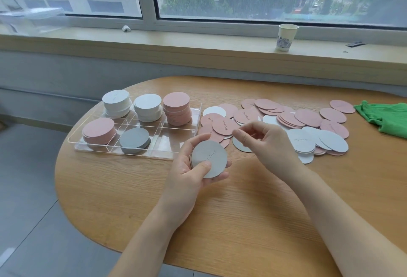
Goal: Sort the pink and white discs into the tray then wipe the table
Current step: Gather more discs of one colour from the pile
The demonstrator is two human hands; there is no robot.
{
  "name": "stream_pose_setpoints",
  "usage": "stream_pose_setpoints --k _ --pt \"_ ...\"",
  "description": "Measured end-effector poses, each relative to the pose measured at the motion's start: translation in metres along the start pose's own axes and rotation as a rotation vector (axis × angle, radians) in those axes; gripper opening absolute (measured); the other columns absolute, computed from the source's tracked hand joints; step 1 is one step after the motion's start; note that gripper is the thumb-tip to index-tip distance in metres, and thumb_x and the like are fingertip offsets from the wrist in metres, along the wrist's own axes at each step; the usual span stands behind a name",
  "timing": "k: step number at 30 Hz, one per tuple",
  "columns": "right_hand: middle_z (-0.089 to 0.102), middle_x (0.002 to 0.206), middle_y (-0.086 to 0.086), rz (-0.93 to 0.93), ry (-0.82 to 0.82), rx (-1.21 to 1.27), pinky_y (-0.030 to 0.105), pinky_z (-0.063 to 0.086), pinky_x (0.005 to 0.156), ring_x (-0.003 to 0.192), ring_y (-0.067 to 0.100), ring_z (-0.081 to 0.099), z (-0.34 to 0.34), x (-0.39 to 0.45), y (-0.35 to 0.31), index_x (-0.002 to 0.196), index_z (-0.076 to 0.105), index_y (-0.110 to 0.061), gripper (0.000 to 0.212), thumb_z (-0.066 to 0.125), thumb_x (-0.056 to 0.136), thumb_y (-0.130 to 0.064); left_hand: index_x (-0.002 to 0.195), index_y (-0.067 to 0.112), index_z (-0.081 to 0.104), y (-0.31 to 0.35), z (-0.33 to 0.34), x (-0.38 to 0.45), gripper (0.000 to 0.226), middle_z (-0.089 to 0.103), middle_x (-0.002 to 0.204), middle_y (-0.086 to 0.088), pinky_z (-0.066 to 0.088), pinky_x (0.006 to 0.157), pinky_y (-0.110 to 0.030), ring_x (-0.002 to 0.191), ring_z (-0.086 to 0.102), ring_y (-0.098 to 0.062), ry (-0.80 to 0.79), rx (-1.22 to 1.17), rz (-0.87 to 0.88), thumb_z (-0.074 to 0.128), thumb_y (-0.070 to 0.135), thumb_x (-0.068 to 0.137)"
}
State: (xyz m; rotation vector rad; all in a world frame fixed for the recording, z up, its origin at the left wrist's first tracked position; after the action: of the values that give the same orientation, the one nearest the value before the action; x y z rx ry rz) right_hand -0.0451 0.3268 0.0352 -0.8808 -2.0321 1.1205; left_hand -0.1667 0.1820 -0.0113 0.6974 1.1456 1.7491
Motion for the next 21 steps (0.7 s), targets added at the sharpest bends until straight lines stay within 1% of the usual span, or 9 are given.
stream_pose_setpoints --k 2,4,6,8,11,14,16,19,21 --pt "0.072 0.077 -0.012 -0.009 0.024 -0.124 0.010 0.045 0.064 0.071 -0.001 0.063 -0.006 0.020 0.004 0.089 0.075 -0.023 0.015 0.075 0.089 -0.039 0.135 0.018 0.057 0.000 -0.002 0.001 0.049 0.059 0.133 -0.027 0.063 0.080 -0.043 0.104 0.073 -0.043 0.018 0.031 0.002 0.044 -0.014 0.101" --pt "0.073 0.084 -0.011 -0.008 0.026 -0.199 0.012 0.047 0.069 0.079 0.001 0.065 -0.004 0.043 0.009 0.095 0.075 -0.022 0.016 0.073 0.091 -0.037 0.135 0.019 0.057 0.001 -0.005 0.002 0.051 0.058 0.134 -0.026 0.063 0.079 -0.043 0.104 0.074 -0.042 0.037 0.050 0.006 0.040 -0.016 0.101" --pt "0.072 0.091 -0.009 -0.020 0.005 -0.290 0.020 0.049 0.076 0.085 0.003 0.065 0.004 0.066 0.014 0.101 0.075 -0.020 0.019 0.071 0.092 -0.037 0.136 0.019 0.057 0.004 -0.009 0.003 0.052 0.058 0.134 -0.024 0.063 0.077 -0.041 0.104 0.074 -0.041 0.060 0.061 0.013 0.039 -0.016 0.101" --pt "0.072 0.103 -0.005 -0.032 -0.027 -0.385 0.029 0.050 0.083 0.092 0.009 0.063 0.018 0.086 0.020 0.109 0.073 -0.018 0.029 0.069 0.093 -0.042 0.136 0.019 0.057 0.008 -0.013 0.003 0.053 0.059 0.133 -0.024 0.063 0.075 -0.040 0.103 0.074 -0.040 0.074 0.071 0.026 0.040 -0.016 0.101" --pt "0.066 0.125 0.001 0.011 -0.086 -0.512 0.030 0.042 0.089 0.114 0.019 0.059 0.040 0.107 0.027 0.125 0.066 -0.017 0.047 0.064 0.092 -0.051 0.136 0.020 0.059 0.012 -0.019 0.005 0.052 0.061 0.132 -0.024 0.063 0.075 -0.039 0.102 0.075 -0.039 0.094 0.082 0.040 0.041 -0.015 0.101" --pt "0.062 0.130 0.005 0.067 -0.121 -0.606 0.038 0.045 0.097 0.122 0.026 0.055 0.055 0.122 0.033 0.133 0.061 -0.018 0.061 0.066 0.087 -0.058 0.136 0.022 0.059 0.012 -0.022 0.006 0.053 0.062 0.131 -0.024 0.062 0.076 -0.041 0.102 0.075 -0.039 0.104 0.098 0.050 0.042 -0.015 0.101" --pt "0.061 0.130 0.007 0.083 -0.143 -0.601 0.040 0.046 0.100 0.122 0.028 0.055 0.062 0.132 0.034 0.134 0.059 -0.015 0.067 0.073 0.083 -0.056 0.135 0.023 0.060 0.011 -0.023 0.006 0.054 0.062 0.130 -0.023 0.062 0.076 -0.040 0.102 0.075 -0.039 0.111 0.106 0.051 0.042 -0.015 0.101" --pt "0.059 0.137 0.009 0.162 -0.192 -0.479 0.036 0.045 0.103 0.124 0.027 0.056 0.068 0.141 0.035 0.141 0.053 -0.010 0.077 0.084 0.078 -0.042 0.135 0.023 0.060 0.010 -0.024 0.007 0.054 0.062 0.129 -0.023 0.062 0.076 -0.039 0.101 0.075 -0.039 0.117 0.109 0.053 0.042 -0.014 0.101" --pt "0.058 0.138 0.009 0.217 -0.220 -0.419 0.033 0.043 0.102 0.127 0.025 0.054 0.070 0.144 0.038 0.141 0.053 -0.007 0.081 0.089 0.075 -0.037 0.134 0.024 0.060 0.009 -0.023 0.008 0.053 0.063 0.128 -0.023 0.062 0.076 -0.040 0.101 0.075 -0.038 0.119 0.110 0.051 0.042 -0.014 0.101"
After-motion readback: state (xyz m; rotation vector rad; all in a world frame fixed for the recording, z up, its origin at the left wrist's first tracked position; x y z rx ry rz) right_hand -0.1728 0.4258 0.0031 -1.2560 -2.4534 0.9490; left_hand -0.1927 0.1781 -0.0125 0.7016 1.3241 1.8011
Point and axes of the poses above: each hand's wrist, its own x-axis towards the middle knuckle, its own z-axis out of the palm, y = z × x, the point moved 9 cm from there along x, towards the middle knuckle
